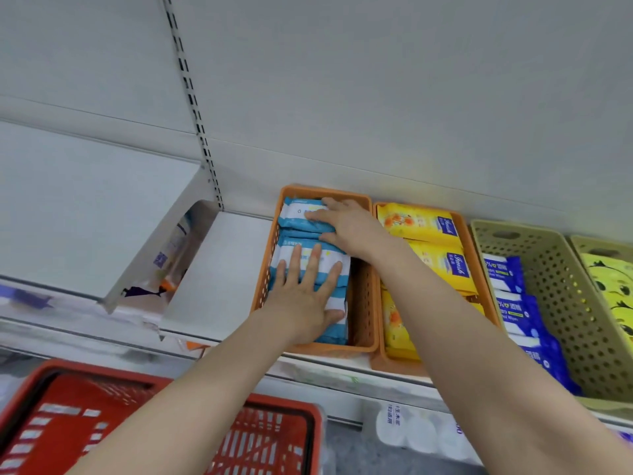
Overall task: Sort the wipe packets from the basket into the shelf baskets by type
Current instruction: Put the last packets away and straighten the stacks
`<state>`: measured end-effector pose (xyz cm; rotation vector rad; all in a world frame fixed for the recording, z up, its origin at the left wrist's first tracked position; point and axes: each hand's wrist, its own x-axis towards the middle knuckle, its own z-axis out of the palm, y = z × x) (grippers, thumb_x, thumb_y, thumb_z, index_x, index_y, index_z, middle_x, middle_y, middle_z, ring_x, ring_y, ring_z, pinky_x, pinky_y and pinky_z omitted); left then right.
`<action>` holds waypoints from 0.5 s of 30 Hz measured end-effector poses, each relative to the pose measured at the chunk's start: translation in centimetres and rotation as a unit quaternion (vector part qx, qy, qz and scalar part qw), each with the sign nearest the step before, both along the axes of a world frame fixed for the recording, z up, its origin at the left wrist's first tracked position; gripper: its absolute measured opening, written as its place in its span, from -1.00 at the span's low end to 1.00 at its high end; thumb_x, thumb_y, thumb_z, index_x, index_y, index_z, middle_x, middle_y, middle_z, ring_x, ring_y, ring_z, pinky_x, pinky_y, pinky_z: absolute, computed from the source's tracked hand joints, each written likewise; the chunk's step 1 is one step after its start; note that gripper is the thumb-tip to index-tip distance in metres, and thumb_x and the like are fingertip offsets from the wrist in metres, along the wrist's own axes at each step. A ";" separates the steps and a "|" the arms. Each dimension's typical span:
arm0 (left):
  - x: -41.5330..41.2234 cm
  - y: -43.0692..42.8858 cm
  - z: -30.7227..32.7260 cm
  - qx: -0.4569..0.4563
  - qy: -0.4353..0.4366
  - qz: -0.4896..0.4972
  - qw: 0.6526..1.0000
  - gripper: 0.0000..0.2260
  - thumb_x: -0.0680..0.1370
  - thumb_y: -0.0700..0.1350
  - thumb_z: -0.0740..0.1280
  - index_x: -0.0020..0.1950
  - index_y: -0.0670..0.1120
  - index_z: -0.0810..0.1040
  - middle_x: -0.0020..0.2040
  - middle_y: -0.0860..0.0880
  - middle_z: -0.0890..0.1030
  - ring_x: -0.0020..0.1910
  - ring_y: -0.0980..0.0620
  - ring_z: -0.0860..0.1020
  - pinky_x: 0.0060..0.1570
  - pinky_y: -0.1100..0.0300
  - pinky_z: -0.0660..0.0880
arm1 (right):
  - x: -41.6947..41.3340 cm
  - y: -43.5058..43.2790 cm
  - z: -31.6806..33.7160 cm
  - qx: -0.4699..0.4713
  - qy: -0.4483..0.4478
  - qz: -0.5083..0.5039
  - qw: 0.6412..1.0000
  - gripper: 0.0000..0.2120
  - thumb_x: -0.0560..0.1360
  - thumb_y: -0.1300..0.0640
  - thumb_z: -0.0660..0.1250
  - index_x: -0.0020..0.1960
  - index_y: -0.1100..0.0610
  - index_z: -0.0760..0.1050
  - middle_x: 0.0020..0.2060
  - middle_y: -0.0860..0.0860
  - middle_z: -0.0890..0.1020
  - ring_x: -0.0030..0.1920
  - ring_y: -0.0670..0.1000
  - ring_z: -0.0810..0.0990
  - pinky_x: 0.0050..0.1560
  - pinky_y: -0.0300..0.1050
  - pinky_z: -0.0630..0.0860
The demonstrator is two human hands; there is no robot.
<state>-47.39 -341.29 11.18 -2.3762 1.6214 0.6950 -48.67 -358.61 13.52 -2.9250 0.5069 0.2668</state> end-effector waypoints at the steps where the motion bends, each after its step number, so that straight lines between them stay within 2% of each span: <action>1: 0.2 0.1 0.0 0.000 0.008 -0.001 1.000 -0.33 0.63 0.30 -0.07 0.53 0.13 -0.44 0.49 -0.12 -0.54 0.45 -0.26 -0.51 0.49 -0.23 -0.30 | 0.2 -0.2 0.3 -0.005 -0.021 -0.004 1.000 -0.54 0.57 -0.07 0.28 0.45 -0.12 0.34 0.45 0.05 0.34 0.40 0.18 0.29 0.39 0.05 0.28; 3: 0.6 0.6 0.1 -0.021 0.018 -0.002 1.000 -0.33 0.63 0.30 -0.04 0.55 0.16 -0.39 0.51 -0.10 -0.51 0.47 -0.24 -0.49 0.51 -0.19 -0.30 | 0.6 -0.3 0.7 -0.005 -0.044 -0.015 0.999 -0.57 0.51 -0.11 0.35 0.35 -0.11 0.39 0.32 0.03 0.49 0.30 0.17 0.36 0.27 0.05 0.32; 7: 0.8 1.3 0.8 -0.037 0.025 0.021 0.999 -0.36 0.64 0.27 0.02 0.59 0.18 -0.27 0.57 -0.13 -0.39 0.53 -0.27 -0.37 0.52 -0.13 -0.24 | -0.1 -0.1 0.8 0.001 -0.103 -0.045 0.994 -0.55 0.45 -0.07 0.40 0.31 -0.08 0.40 0.17 0.09 0.49 0.22 0.16 0.40 0.22 0.02 0.31; 8: 0.7 1.3 1.4 -0.058 0.030 0.027 0.998 -0.41 0.65 0.23 0.05 0.61 0.15 -0.12 0.61 -0.14 -0.24 0.57 -0.28 -0.23 0.53 -0.10 -0.14 | -0.6 0.0 1.0 0.012 -0.131 -0.052 0.990 -0.55 0.44 -0.04 0.41 0.29 -0.06 0.43 0.13 0.09 0.48 0.20 0.15 0.41 0.20 0.00 0.31; 9: 0.7 1.5 2.1 -0.112 0.032 0.044 0.992 -0.49 0.66 0.16 0.10 0.60 0.10 0.12 0.61 -0.14 0.04 0.57 -0.26 0.02 0.51 -0.02 0.05 | -1.2 0.2 1.2 0.024 -0.163 -0.055 0.985 -0.56 0.43 -0.03 0.43 0.27 -0.04 0.45 0.10 0.09 0.47 0.18 0.14 0.41 0.19 -0.03 0.32; 10: 0.9 1.8 3.0 -0.199 0.033 0.083 0.976 -0.61 0.66 0.04 0.17 0.49 0.03 0.37 0.48 -0.11 0.35 0.46 -0.19 0.30 0.38 0.07 0.26 | -1.9 0.6 1.5 0.041 -0.183 -0.053 0.981 -0.57 0.41 -0.02 0.44 0.25 -0.03 0.47 0.09 0.08 0.46 0.17 0.13 0.41 0.18 -0.04 0.32; 11: 1.2 2.3 3.6 -0.286 0.017 0.132 0.949 -0.71 0.62 -0.09 0.23 0.33 -0.03 0.54 0.29 -0.08 0.53 0.27 -0.13 0.49 0.20 0.10 0.39 | -2.6 1.1 1.7 0.058 -0.192 -0.044 0.979 -0.58 0.41 -0.03 0.45 0.23 -0.03 0.49 0.09 0.06 0.46 0.17 0.12 0.41 0.19 -0.05 0.32; 13: 2.0 3.5 3.9 -0.406 -0.031 0.200 0.891 -0.79 0.50 -0.27 0.34 0.11 -0.11 0.60 0.05 -0.12 0.59 -0.02 -0.15 0.59 -0.06 0.06 0.45 | -3.9 2.8 1.4 0.068 -0.157 -0.008 0.985 -0.58 0.41 -0.09 0.44 0.24 -0.06 0.49 0.13 0.03 0.48 0.19 0.09 0.40 0.23 -0.03 0.35; 14: 2.2 4.0 3.5 -0.422 -0.041 0.195 0.884 -0.74 0.44 -0.30 0.39 0.11 -0.14 0.58 0.03 -0.14 0.58 -0.06 -0.17 0.59 -0.10 0.05 0.48 | -4.4 3.6 0.9 0.066 -0.130 0.003 0.989 -0.57 0.44 -0.14 0.41 0.27 -0.07 0.49 0.15 0.02 0.48 0.21 0.07 0.39 0.24 0.00 0.35; 15: 2.2 4.1 2.8 -0.413 -0.045 0.172 0.893 -0.65 0.40 -0.31 0.44 0.17 -0.18 0.56 0.08 -0.18 0.57 -0.02 -0.19 0.60 -0.07 0.03 0.52 | -4.8 4.1 0.3 0.069 -0.125 0.004 0.990 -0.57 0.48 -0.16 0.36 0.30 -0.06 0.48 0.19 0.02 0.50 0.22 0.06 0.40 0.25 0.02 0.36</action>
